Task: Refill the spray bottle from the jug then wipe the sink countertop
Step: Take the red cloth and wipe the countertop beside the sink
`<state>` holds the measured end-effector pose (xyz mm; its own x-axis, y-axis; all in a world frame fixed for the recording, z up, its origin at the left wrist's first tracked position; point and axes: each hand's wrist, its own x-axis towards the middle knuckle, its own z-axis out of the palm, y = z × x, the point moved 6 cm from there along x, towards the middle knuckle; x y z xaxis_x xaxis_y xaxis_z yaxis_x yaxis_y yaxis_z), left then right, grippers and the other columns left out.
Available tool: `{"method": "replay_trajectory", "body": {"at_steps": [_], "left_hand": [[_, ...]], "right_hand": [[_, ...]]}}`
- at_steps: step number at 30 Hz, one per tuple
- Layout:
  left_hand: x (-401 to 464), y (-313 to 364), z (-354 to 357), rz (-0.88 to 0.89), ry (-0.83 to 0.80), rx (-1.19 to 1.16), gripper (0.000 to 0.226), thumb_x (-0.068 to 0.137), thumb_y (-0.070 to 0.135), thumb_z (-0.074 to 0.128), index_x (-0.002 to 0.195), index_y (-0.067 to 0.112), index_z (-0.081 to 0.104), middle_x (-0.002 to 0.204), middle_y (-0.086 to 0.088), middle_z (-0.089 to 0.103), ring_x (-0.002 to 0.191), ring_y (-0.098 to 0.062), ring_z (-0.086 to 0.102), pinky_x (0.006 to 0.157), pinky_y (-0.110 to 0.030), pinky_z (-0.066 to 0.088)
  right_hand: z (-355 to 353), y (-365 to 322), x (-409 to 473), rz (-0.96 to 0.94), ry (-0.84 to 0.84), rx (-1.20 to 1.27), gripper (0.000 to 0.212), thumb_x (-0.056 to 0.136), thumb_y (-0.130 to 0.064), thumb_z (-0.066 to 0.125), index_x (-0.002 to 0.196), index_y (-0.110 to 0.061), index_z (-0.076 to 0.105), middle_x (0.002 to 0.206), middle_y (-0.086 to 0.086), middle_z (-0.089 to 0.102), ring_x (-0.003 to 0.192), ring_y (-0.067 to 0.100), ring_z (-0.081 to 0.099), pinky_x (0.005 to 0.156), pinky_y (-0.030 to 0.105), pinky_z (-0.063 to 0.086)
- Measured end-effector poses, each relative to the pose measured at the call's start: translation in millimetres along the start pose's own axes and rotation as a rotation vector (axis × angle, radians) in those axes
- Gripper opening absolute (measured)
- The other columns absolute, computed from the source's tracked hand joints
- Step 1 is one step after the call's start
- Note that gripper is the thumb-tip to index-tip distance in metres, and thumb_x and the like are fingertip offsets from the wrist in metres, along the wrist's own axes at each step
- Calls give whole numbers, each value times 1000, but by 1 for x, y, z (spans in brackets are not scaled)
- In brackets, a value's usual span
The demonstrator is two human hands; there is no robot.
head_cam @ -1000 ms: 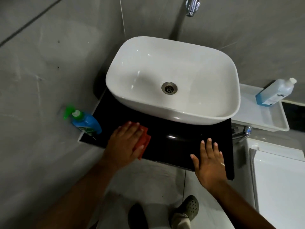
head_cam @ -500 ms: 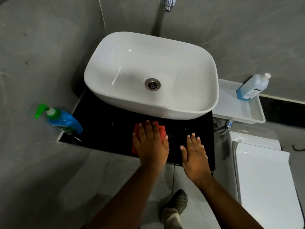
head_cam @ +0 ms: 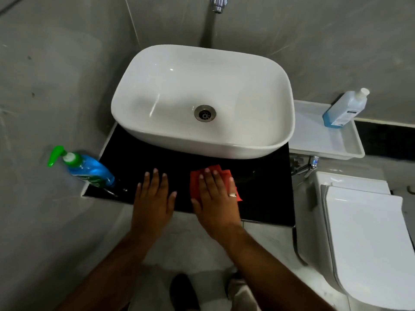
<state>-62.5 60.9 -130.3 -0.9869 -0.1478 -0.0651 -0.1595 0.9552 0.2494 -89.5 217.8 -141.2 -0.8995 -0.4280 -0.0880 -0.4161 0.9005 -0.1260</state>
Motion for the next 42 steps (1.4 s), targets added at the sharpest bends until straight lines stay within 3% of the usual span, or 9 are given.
{"method": "replay_trajectory", "body": {"at_steps": [5, 10, 14, 20, 25, 30, 36, 40, 42], "left_hand": [[4, 33, 7, 130, -35, 12, 71, 96, 50, 11, 132, 3, 51, 140, -24, 48, 132, -43, 41, 105, -56, 35], [3, 77, 15, 277, -67, 21, 66, 95, 49, 19, 136, 6, 47, 145, -20, 44, 136, -39, 38, 108, -53, 32], [4, 125, 23, 406, -57, 15, 59, 91, 45, 35, 134, 7, 49, 142, -18, 48, 134, -37, 42, 105, -52, 37], [14, 197, 36, 505, -85, -29, 56, 91, 38, 36, 136, 5, 47, 144, -18, 46, 135, -36, 40, 106, -53, 38], [35, 252, 46, 630, -91, 113, 57, 93, 40, 33, 140, 9, 41, 149, -14, 40, 140, -32, 31, 112, -51, 32], [108, 326, 69, 583, -108, 131, 66, 94, 47, 25, 149, 13, 13, 160, -12, 10, 148, -30, 1, 120, -46, 2], [182, 356, 91, 413, -79, 142, 69, 93, 52, 24, 149, 13, 15, 160, -13, 11, 148, -31, 1, 121, -47, 3], [191, 347, 95, 341, -9, 64, 73, 91, 54, 26, 147, 8, 24, 157, -13, 15, 147, -31, 6, 120, -46, 6], [195, 346, 98, 334, 20, 18, 78, 86, 57, 30, 148, 9, 23, 158, -11, 13, 148, -28, 5, 120, -46, 6]], "right_hand": [[-8, 131, -56, 184, 33, -54, 65, 95, -52, 23, 148, -14, 27, 158, 6, 17, 147, 26, 15, 118, 50, 1], [-17, 146, -63, 231, 13, 4, 91, 88, -71, 27, 151, -9, 8, 160, 13, -1, 148, 28, -3, 119, 46, -10], [-33, 152, -69, 327, 154, 173, 74, 82, -45, 57, 139, -1, 39, 154, 21, 25, 144, 36, 19, 117, 50, 12], [-55, 168, -74, 345, 250, 308, 42, 80, -17, 67, 120, -4, 60, 113, 17, 67, 103, 35, 64, 87, 41, 53], [-83, 267, -71, 821, 505, 936, 4, 85, -13, 62, 85, -15, 66, 61, -5, 61, 57, 13, 58, 53, 17, 44], [-110, 362, -25, 819, 519, 962, 19, 89, -15, 56, 105, -11, 64, 93, 3, 67, 78, 18, 63, 67, 24, 48], [-124, 434, 71, 644, 534, 683, 18, 92, -15, 49, 94, -3, 62, 87, 18, 69, 81, 35, 65, 76, 41, 53], [-83, 451, 155, 548, 392, 576, 31, 99, -29, 43, 128, -23, 53, 125, 5, 60, 114, 23, 57, 97, 33, 46], [-46, 448, 195, 463, 266, 482, 41, 96, -25, 50, 136, -28, 42, 142, 4, 47, 130, 26, 43, 110, 44, 37]]}}
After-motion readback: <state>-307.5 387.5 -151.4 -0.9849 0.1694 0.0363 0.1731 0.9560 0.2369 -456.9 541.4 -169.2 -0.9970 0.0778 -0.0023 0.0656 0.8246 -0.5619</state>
